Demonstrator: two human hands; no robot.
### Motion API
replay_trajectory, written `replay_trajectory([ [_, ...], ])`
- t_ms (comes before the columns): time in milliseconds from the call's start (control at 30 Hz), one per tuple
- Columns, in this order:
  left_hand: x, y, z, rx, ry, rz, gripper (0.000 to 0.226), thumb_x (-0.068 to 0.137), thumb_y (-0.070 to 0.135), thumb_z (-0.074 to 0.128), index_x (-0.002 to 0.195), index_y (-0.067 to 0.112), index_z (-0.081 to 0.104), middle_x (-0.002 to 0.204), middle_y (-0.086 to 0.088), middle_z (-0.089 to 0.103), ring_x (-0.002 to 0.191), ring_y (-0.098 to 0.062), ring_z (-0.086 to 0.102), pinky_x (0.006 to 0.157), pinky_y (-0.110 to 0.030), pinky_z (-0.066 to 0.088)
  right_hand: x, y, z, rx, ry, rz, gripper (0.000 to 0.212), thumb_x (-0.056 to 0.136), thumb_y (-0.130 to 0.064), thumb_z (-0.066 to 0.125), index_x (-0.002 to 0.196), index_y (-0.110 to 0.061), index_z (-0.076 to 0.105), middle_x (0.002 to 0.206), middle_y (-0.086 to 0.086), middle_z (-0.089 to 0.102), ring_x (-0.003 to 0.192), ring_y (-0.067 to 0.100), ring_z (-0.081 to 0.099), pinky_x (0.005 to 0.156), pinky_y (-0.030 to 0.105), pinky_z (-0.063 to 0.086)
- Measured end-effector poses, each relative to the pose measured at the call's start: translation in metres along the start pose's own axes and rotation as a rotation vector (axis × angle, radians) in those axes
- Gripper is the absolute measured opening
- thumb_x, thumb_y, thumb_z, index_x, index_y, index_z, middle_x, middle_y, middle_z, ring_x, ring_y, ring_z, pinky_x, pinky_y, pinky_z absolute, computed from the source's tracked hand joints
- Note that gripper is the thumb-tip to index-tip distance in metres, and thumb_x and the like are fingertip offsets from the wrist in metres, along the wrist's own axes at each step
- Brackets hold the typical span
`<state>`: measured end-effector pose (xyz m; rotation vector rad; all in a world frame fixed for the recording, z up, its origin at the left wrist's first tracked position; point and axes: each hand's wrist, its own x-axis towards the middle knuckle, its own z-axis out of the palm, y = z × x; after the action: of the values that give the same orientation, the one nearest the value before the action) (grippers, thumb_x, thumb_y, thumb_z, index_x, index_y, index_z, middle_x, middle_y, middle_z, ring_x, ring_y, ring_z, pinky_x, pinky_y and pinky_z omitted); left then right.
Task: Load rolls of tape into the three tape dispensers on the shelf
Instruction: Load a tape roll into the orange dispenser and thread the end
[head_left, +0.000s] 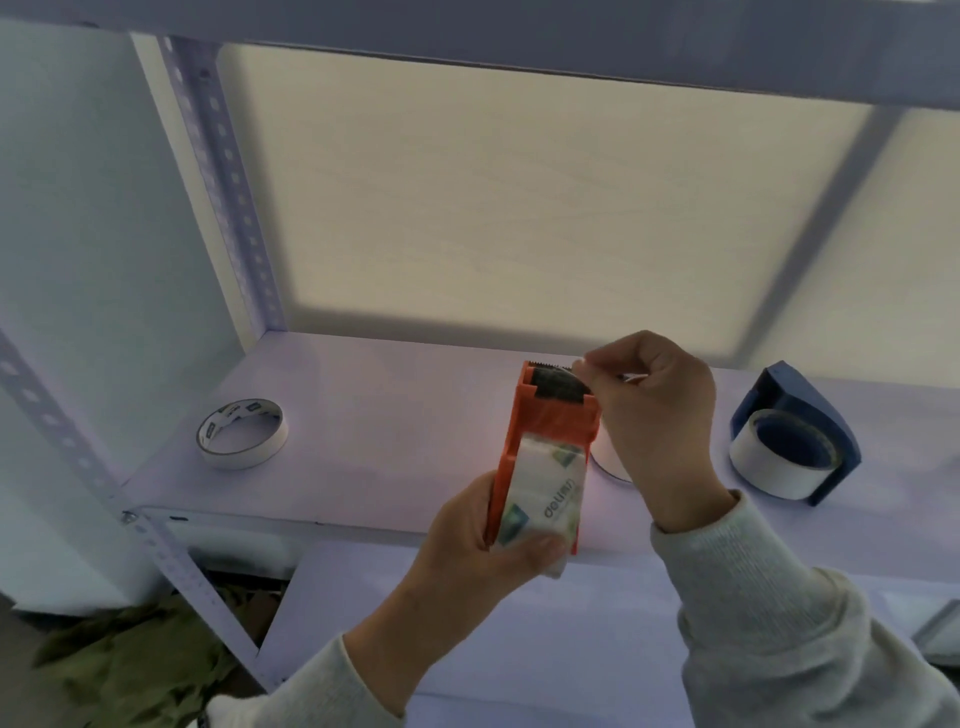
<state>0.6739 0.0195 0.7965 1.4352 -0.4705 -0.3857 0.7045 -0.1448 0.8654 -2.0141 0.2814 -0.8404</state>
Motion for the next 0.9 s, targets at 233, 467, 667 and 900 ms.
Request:
replay_trajectory([
  [233,-0.007,-0.002,-0.002,0.074,-0.057,0.044,0.049,0.064,0.026,0.08,0.106,0.042,0.061,0.111,0.003,0.069,0.106,-0.019,0.065,0.085,-0.039,0.057,0.03,0.004,-0.013,0.102,0.07,0.038,0.013,0.077,-0.014,0.079,0.074,-0.021,0.069,0.072,-0.013,0.068,0.061,-0.009,0.06,0.061,0.003,0.046],
  [467,-0.003,-0.003,-0.001,-0.219,-0.053,-0.047,0.06,0.053,0.012,0.083,0.11,0.016,0.063,0.103,-0.01,0.072,0.096,-0.026,0.069,0.074,-0.035,0.057,0.031,0.004,-0.005,0.155,0.012,0.025,0.02,0.077,-0.009,0.078,0.071,-0.024,0.066,0.072,-0.01,0.068,0.061,-0.005,0.061,0.061,0.005,0.047],
  [667,-0.001,0.003,-0.002,-0.197,-0.012,-0.073,0.063,0.051,0.025,0.083,0.109,0.009,0.062,0.094,-0.009,0.072,0.085,-0.021,0.069,0.069,-0.03,0.055,0.033,0.013,0.003,0.204,-0.037,0.166,0.017,0.076,-0.013,0.079,0.07,-0.025,0.068,0.07,0.002,0.07,0.065,0.025,0.065,0.071,0.048,0.06],
  [900,-0.006,0.008,-0.005,-0.172,-0.119,-0.066,0.067,0.061,0.035,0.084,0.116,0.01,0.056,0.098,-0.009,0.072,0.091,-0.023,0.069,0.078,-0.035,0.055,0.042,0.015,0.007,0.229,-0.016,0.224,0.016,0.076,-0.011,0.079,0.071,-0.021,0.068,0.07,0.001,0.069,0.062,0.021,0.062,0.065,0.044,0.061],
])
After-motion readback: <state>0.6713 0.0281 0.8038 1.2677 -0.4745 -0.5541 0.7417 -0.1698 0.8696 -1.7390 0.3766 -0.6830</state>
